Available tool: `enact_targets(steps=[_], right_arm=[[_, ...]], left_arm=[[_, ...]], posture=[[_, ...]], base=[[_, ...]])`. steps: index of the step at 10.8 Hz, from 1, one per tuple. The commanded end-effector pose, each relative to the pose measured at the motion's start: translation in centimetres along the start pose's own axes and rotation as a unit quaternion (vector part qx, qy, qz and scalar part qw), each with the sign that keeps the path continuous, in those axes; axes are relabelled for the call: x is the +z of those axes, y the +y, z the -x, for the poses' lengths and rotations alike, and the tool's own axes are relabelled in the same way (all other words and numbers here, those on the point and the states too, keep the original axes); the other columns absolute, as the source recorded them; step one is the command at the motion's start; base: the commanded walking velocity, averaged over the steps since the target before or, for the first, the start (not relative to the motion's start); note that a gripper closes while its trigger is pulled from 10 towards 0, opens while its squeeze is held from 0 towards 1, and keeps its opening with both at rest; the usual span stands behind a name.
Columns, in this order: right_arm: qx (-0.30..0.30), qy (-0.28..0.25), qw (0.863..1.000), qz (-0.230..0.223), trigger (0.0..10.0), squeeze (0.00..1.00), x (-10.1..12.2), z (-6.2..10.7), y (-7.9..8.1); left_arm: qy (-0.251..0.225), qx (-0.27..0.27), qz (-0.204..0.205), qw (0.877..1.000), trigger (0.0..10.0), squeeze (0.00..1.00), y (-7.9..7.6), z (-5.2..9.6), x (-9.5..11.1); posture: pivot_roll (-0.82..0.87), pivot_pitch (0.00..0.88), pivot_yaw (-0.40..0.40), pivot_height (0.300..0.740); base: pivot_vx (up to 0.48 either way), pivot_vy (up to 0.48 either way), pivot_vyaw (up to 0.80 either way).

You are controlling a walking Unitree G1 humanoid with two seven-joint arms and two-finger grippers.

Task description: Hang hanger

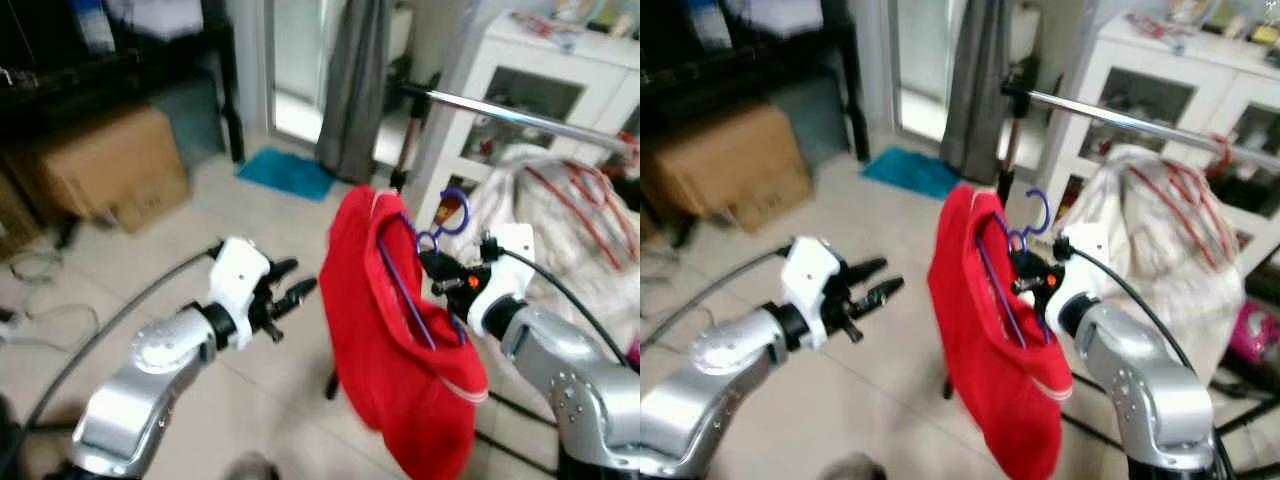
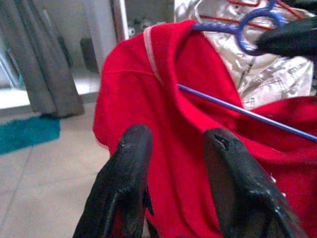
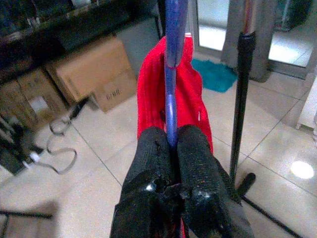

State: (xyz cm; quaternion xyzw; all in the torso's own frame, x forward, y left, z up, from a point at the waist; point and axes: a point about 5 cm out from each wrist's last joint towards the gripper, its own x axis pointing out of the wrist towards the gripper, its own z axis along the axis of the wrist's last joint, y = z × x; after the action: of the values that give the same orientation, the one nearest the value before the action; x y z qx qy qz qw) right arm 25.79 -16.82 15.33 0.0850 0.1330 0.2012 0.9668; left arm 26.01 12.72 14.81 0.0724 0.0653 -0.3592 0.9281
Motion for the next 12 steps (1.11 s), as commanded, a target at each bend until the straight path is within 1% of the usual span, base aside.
enact_targets(steps=[1, 2, 3, 4, 7, 8, 9, 12], right_arm=[[0.038, -0.055, 0.998, 0.005, 0.0, 0.00, 1.8, 0.2, 1.0], [0.072, -0.064, 0.995, -0.004, 0.0, 0.00, 2.1, 0.4, 1.8], [0.092, -0.066, 0.994, -0.003, 0.0, 0.00, 2.2, 0.4, 2.3], [0.119, -0.070, 0.990, 0.001, 0.0, 0.00, 2.4, 0.5, 2.9], [0.164, -0.077, 0.983, -0.004, 0.0, 0.00, 2.6, 0.8, 3.8], [0.171, -0.078, 0.982, -0.004, 0.0, 0.00, 2.6, 0.8, 3.9], [0.172, -0.078, 0.982, -0.005, 0.0, 0.00, 2.6, 0.8, 3.9], [0.175, -0.079, 0.981, -0.005, 0.0, 0.00, 2.6, 0.8, 4.0]], left_arm=[[-0.010, 0.017, -0.017, 1.000, 10.0, 0.17, 0.7, -0.4, 0.7], [-0.030, 0.050, -0.047, 0.997, 10.0, 1.00, 1.8, -1.4, 1.5], [-0.044, 0.068, -0.055, 0.995, 10.0, 1.00, 2.3, -2.1, 2.2], [-0.060, 0.069, -0.059, 0.994, 10.0, 1.00, 2.6, -3.1, 2.9], [-0.072, 0.075, -0.076, 0.992, 10.0, 1.00, 3.0, -4.4, 3.0], [-0.078, 0.068, -0.080, 0.991, 5.4, 0.22, 3.0, -4.7, 3.0], [-0.087, 0.070, -0.078, 0.991, 0.0, 0.00, 3.1, -4.9, 3.1], [-0.103, 0.055, -0.063, 0.991, 0.0, 0.00, 2.8, -5.2, 3.1]], posture=[[0.01, 0.000, -0.052, 0.740], [0.01, 0.000, -0.049, 0.740], [0.00, 0.000, -0.045, 0.740], [0.00, 0.000, -0.043, 0.740], [-0.01, 0.000, -0.045, 0.740], [-0.01, 0.000, -0.046, 0.740], [-0.01, 0.000, -0.046, 0.740], [-0.01, 0.000, -0.042, 0.740]], base=[[0.000, 0.000, 0.00], [0.000, 0.000, 0.00], [0.000, 0.000, 0.00], [0.000, 0.000, 0.00], [0.000, 0.000, 0.00], [0.000, 0.000, 0.00], [0.000, 0.000, 0.00], [0.000, 0.000, 0.00]])
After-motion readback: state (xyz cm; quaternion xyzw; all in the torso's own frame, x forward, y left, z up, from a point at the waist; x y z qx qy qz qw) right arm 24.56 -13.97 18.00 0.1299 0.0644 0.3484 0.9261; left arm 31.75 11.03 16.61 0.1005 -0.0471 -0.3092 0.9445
